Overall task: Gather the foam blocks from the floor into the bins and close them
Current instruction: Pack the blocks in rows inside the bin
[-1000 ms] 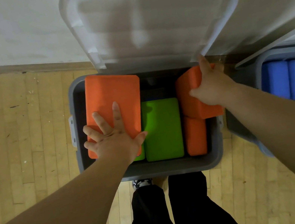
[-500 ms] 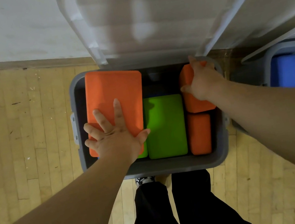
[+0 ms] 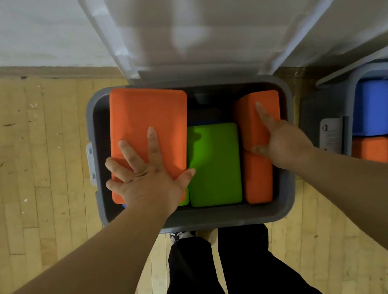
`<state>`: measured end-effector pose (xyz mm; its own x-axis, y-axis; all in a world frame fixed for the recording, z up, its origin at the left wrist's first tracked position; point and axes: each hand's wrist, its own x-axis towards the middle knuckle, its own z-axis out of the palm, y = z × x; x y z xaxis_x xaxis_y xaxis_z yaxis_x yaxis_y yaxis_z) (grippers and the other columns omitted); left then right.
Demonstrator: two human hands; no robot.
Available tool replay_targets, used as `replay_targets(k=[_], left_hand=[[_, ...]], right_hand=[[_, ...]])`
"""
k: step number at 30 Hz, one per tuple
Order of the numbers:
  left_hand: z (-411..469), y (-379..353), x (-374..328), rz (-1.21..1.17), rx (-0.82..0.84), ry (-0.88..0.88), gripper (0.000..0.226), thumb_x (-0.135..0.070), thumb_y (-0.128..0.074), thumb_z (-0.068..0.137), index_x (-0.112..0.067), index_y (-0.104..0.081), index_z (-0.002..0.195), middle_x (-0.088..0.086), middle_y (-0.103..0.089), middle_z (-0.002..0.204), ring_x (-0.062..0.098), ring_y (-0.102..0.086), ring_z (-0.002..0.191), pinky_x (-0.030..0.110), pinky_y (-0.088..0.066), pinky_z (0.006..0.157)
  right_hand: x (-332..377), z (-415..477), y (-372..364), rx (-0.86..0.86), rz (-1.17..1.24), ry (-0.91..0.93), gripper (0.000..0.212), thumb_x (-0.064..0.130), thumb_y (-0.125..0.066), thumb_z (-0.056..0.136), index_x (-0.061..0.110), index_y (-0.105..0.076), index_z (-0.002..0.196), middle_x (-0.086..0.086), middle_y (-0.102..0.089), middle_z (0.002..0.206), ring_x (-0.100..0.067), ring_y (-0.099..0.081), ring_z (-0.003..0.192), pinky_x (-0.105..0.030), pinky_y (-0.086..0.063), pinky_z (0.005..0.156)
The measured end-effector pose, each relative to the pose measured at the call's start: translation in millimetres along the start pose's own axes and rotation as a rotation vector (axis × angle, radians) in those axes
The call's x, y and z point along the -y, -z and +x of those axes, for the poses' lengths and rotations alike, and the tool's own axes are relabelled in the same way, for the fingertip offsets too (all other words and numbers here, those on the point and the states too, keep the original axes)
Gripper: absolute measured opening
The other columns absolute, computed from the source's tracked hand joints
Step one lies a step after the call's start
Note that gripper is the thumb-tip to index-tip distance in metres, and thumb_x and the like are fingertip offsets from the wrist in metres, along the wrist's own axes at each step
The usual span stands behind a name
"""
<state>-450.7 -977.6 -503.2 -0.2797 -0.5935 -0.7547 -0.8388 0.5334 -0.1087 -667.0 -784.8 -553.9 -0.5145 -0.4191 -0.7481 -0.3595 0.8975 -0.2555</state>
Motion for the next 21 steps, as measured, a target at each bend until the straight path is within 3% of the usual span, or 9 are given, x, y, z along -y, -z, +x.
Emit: replay_targets(k=[4,9,21], left_hand=[[0,-4,-2,-0.002,-0.025,-0.005,0.124,-0.097,-0.038,0.073,-0.042,0.053,0.136,0.019,0.034,0.156,0.058,0.006,0.147,0.071,-0.018,0.116],[4,-10,0,-0.012,-0.082,-0.003,0.125,-0.098,-0.039,0.07,-0.044,0.051,0.137,0.019,0.031,0.156,0.058,0.002,0.146,0.071,-0.018,0.115],[6,-12,-5,-0.009,-0.111,-0.003,0.125,-0.098,-0.04,0.07,-0.045,0.049,0.139,0.016,0.032,0.157,0.057,0.004,0.146,0.072,-0.017,0.115]], right_hand=[[-15,18,0,0.013,0.05,-0.045,0.113,0.041,-0.078,0.088,0.051,0.009,0.158,-0.011,-0.056,0.141,-0.032,-0.06,0.116,-0.036,-0.047,0.09],[-4,41,-19,-0.022,0.04,-0.027,0.107,0.036,-0.078,0.09,0.048,0.001,0.161,-0.011,-0.057,0.14,-0.031,-0.06,0.119,-0.032,-0.044,0.089],[-13,61,-34,-0.033,-0.017,0.018,0.11,0.039,-0.08,0.086,0.046,0.001,0.161,-0.022,-0.047,0.142,-0.04,-0.055,0.123,-0.042,-0.047,0.102]])
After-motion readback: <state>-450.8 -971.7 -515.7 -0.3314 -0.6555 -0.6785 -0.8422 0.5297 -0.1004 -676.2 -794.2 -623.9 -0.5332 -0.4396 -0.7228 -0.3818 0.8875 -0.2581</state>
